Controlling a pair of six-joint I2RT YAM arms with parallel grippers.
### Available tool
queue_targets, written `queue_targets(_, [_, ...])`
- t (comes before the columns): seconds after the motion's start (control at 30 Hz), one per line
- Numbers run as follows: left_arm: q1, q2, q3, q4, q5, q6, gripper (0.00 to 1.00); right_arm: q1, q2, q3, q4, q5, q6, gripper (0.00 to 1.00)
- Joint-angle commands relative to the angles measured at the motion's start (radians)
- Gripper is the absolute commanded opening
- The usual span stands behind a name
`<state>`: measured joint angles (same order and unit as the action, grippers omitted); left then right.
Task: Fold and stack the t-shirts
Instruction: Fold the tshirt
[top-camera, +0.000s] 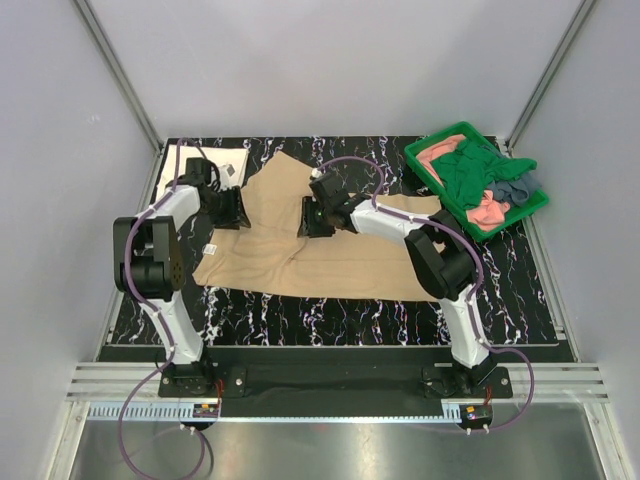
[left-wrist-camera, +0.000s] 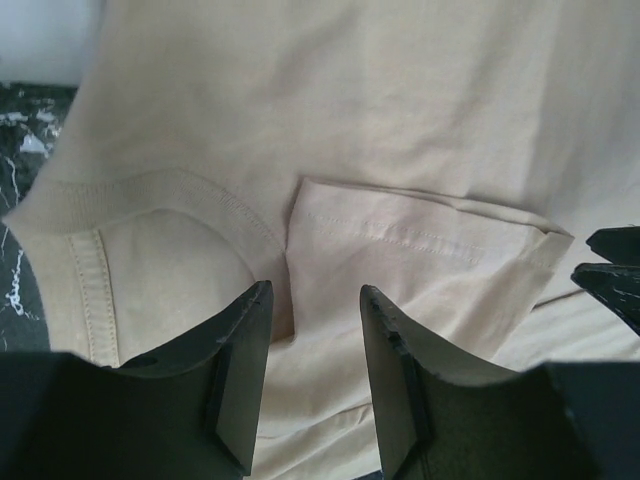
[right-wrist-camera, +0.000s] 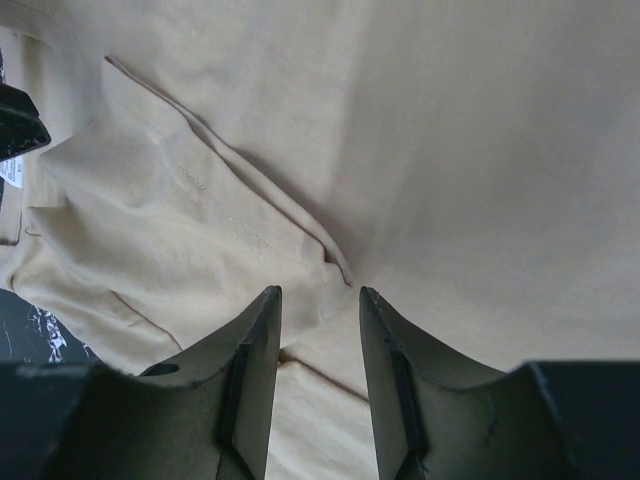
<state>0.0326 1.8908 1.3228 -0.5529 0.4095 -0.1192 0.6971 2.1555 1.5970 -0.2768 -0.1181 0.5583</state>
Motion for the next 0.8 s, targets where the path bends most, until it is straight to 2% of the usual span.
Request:
queue_targets(0.0, [0.003, 0.016, 0.062, 0.016, -0.011, 0.042, 0.43, -0.004, 0.018, 0.052, 0.027, -0.017, -0.037, 0.43])
queue_targets(0.2, [-0.007, 0.062, 0.082, 0.007, -0.017, 0.046, 0.39, -0.004, 0.041, 0.061, 0.028, -0.017, -0.047, 0.41])
queue_targets(0.4, [-0.028, 0.085, 0.084, 0.007, -0.046, 0.049, 0.41, -0.004, 0.05, 0.069, 0.028, -0.017, -0.057, 0.43])
queue_targets(0.77, [-0.028, 0.125, 0.11, 0.007, -0.044, 0.055, 0.38, -0.005, 0.063, 0.086, 0.028, -0.025, -0.054, 0.33])
